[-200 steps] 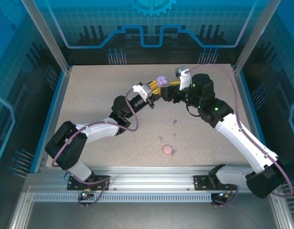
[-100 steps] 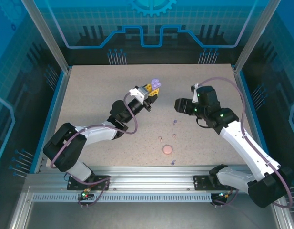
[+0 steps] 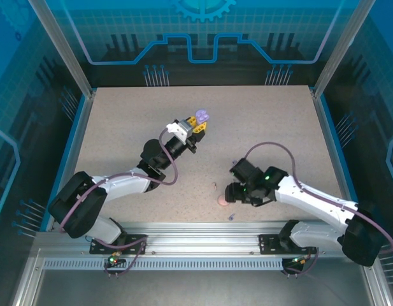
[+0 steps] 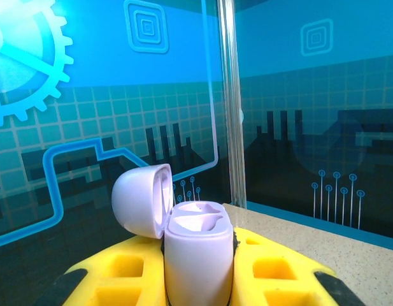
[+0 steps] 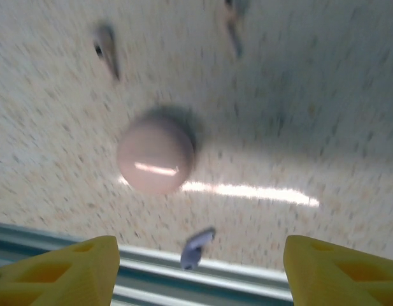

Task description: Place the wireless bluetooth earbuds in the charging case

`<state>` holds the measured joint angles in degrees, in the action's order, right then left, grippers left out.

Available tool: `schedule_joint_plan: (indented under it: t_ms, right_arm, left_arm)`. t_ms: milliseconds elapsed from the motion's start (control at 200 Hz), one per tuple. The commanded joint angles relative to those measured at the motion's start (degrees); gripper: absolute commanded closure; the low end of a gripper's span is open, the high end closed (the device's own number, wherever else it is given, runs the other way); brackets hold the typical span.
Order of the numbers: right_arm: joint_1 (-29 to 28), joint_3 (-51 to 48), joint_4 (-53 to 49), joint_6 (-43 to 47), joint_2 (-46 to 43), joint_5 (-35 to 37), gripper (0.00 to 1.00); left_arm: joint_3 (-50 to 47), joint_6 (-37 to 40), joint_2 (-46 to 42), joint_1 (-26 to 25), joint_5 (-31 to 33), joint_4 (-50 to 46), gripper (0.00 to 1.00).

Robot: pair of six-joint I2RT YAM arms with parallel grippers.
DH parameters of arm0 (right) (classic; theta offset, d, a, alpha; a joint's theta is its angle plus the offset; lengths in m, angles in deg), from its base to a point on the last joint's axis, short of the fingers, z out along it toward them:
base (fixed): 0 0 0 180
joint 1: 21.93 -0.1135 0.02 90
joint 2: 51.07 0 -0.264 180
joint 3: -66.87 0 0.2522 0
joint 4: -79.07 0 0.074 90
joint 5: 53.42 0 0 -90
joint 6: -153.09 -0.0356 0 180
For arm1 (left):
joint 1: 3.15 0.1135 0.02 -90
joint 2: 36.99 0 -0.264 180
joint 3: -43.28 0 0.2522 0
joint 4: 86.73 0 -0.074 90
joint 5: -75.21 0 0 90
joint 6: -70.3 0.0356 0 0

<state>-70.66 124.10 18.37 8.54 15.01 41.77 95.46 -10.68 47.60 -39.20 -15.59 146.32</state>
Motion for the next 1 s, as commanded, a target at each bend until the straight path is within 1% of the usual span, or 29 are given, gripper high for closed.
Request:
schedule_joint_plan:
  t_ms: [0, 105, 210, 395, 660, 905, 995]
  right_arm:
    - [-6.0, -1.1, -4.8, -10.3, 1.2, 2.9, 0.31]
    - [-10.3, -2.2, -5.6, -14.3, 1.8, 3.4, 0.33]
    - [-12.2, -3.6, -3.6, -16.3, 2.3, 2.7, 0.37]
    - [-12.6, -3.7, 0.5, -16.3, 6.2, 1.1, 0.46]
    - [-13.3, -0.6, 2.8, -14.7, 13.9, -0.3, 0.49]
    - [-13.4, 0.1, 3.8, -14.5, 16.5, -0.8, 0.55]
    - [-13.4, 0.3, 3.8, -14.2, 17.1, -1.0, 0.58]
  left_arm:
    - [-0.7, -0.6, -2.0, 0.4, 0.8, 0.6, 1.0]
    - [-1.1, -0.7, -2.4, 0.3, 0.6, 0.7, 1.0]
    - [-1.7, -0.6, -2.8, 0.3, 0.6, 1.4, 1.0]
    - [-2.4, -0.2, -3.4, 0.4, 1.1, 2.1, 1.0]
    - [-2.5, 0.6, -4.1, 0.5, 1.3, 2.5, 1.0]
    - [-2.6, 0.2, -4.3, 1.2, 1.2, 3.1, 1.0]
    - [-2.6, 0.1, -4.0, 1.4, 1.1, 3.3, 1.0]
